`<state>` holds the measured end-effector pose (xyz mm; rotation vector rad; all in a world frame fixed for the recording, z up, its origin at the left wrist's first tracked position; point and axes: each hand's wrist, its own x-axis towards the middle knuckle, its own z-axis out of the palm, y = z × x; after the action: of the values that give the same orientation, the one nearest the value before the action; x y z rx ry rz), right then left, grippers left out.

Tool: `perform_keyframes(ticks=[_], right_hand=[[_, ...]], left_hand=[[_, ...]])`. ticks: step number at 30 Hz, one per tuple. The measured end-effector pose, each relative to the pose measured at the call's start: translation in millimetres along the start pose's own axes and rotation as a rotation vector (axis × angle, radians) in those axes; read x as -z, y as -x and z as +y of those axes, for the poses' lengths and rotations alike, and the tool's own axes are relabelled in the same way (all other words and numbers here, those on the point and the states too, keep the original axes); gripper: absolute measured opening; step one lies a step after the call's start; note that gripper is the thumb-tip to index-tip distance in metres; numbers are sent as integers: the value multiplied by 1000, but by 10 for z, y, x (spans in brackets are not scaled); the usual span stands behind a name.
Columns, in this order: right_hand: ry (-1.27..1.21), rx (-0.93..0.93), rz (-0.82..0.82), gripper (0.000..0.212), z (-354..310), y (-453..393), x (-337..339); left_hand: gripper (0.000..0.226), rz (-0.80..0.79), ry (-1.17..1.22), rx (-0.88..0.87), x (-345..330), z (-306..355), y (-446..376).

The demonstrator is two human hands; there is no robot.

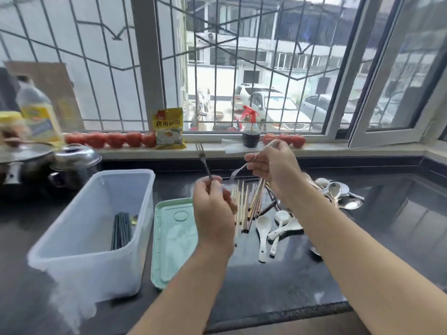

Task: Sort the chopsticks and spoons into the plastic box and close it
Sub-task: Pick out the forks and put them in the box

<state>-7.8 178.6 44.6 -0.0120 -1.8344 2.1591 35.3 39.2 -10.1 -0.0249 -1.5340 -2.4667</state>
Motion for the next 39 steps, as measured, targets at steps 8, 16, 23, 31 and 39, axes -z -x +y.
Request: perform_keyframes(ticks=[8,16,23,31,39], right_hand=[[327,57,-373,19,-31,63,-1981],[1070,-332,-705,21,944,-163,-3061],[1168,-594,-803,38,1326,-165,-3300],[1052,-618,-822,36,1259,-148,-3282],[389,-213,-839,35,180,204,-2970]], left_hand=[[23,175,-281,-216,2055,1549,-478],[22,303,-451,-19,3031,1577,-420],[22,237,-469,57,3055,1449,-520],[21,182,-468,95,3019,1390,-535],[24,37,-456,69,2704,1490,-532]])
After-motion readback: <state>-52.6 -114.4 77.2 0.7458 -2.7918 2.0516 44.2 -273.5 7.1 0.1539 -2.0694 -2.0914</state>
